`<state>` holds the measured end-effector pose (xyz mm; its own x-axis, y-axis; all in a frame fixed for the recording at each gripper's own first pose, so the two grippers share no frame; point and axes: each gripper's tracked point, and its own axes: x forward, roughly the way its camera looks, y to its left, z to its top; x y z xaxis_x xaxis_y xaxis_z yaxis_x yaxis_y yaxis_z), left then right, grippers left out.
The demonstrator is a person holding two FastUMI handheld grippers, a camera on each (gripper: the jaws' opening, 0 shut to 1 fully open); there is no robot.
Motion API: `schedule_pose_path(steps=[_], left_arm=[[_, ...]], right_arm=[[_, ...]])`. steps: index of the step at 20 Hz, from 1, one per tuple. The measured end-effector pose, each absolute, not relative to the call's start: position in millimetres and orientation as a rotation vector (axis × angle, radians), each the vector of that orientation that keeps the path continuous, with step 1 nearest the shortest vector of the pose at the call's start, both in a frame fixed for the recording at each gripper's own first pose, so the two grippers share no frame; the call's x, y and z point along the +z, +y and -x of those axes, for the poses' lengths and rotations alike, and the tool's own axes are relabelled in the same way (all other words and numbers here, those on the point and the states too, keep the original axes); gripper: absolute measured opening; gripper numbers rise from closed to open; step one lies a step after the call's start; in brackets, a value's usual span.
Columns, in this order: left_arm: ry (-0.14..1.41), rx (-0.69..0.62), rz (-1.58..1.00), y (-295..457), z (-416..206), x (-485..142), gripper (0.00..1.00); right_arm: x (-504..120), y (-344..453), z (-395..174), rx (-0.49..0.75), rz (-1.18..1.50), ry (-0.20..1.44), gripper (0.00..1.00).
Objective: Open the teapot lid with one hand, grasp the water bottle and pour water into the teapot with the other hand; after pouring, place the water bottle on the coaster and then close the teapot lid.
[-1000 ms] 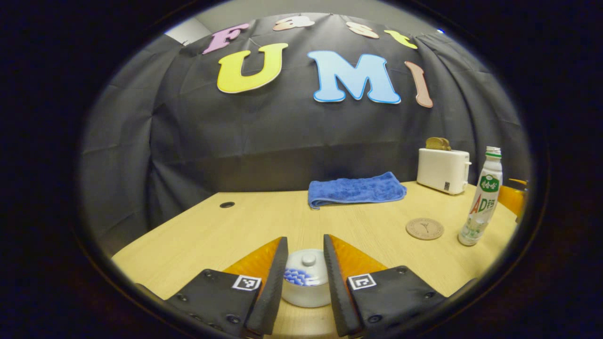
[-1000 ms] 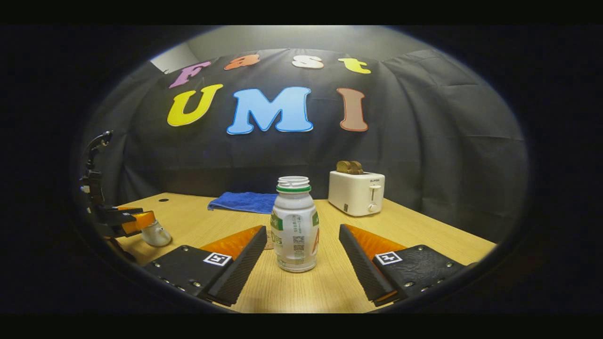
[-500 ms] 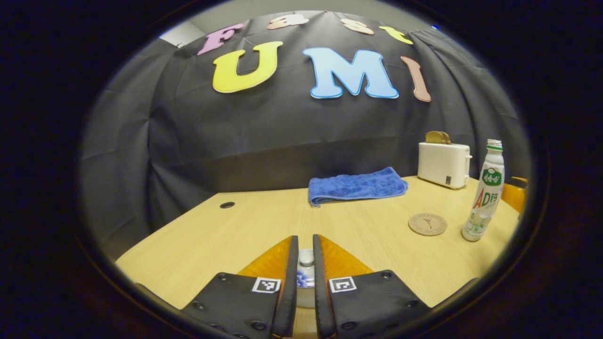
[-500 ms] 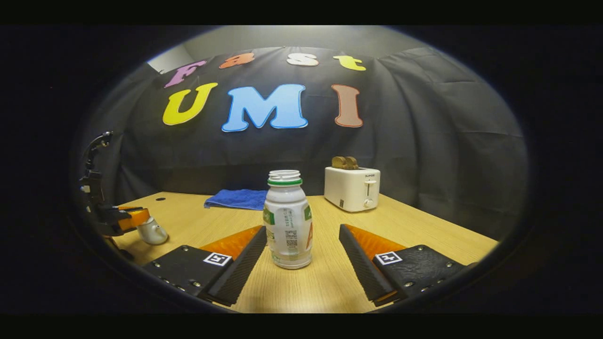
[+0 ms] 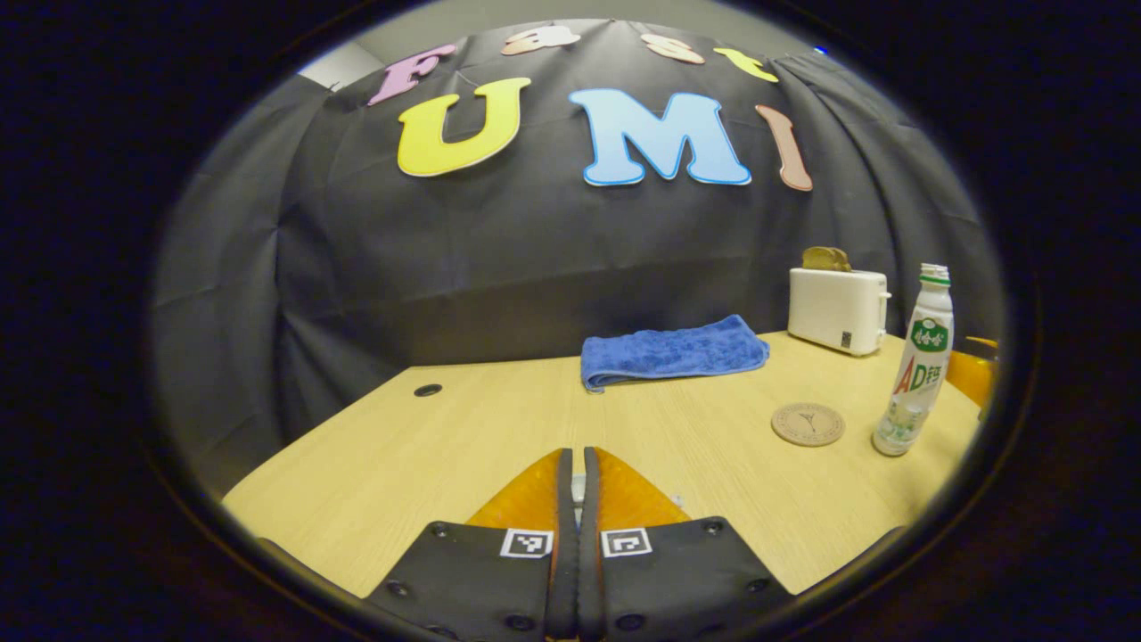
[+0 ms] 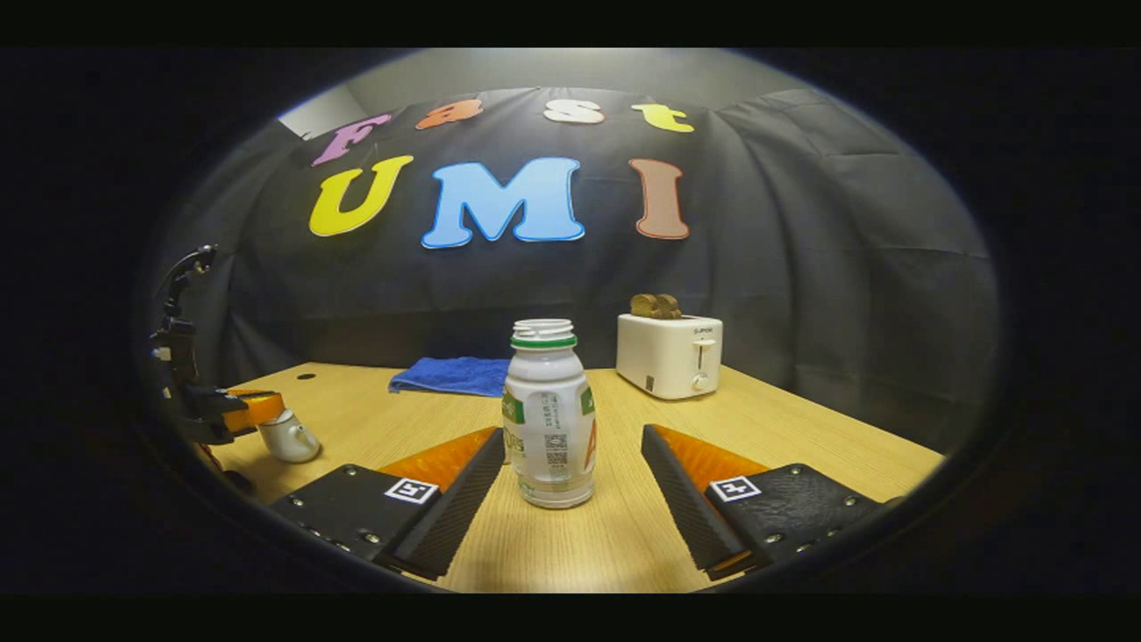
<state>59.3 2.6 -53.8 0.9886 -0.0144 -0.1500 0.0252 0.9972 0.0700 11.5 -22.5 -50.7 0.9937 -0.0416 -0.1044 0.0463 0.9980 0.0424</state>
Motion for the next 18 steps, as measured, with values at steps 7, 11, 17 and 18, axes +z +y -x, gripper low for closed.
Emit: schedule_pose_path(steps=[7, 11, 17, 18], left_arm=[[0.090, -0.044, -0.024, 4.3, -51.1, -24.6, 0.06], [0.057, -0.048, 0.012, 13.9, -39.0, -3.9, 0.10], [0.018, -0.007, 0.024, 41.5, -16.8, 14.4, 0.10], [0.015, -0.001, 0.026, 45.7, -14.4, 16.3, 0.10]], right_arm=[[-53.1, -16.9, -15.1, -0.016, -0.046, 0.111, 0.95], [-58.0, -18.9, -24.3, -0.002, -0.034, 0.128, 0.95], [-66.1, -15.3, -42.9, 0.034, -0.010, 0.158, 0.95], [-67.7, -14.3, -45.8, 0.036, -0.002, 0.162, 0.95]])
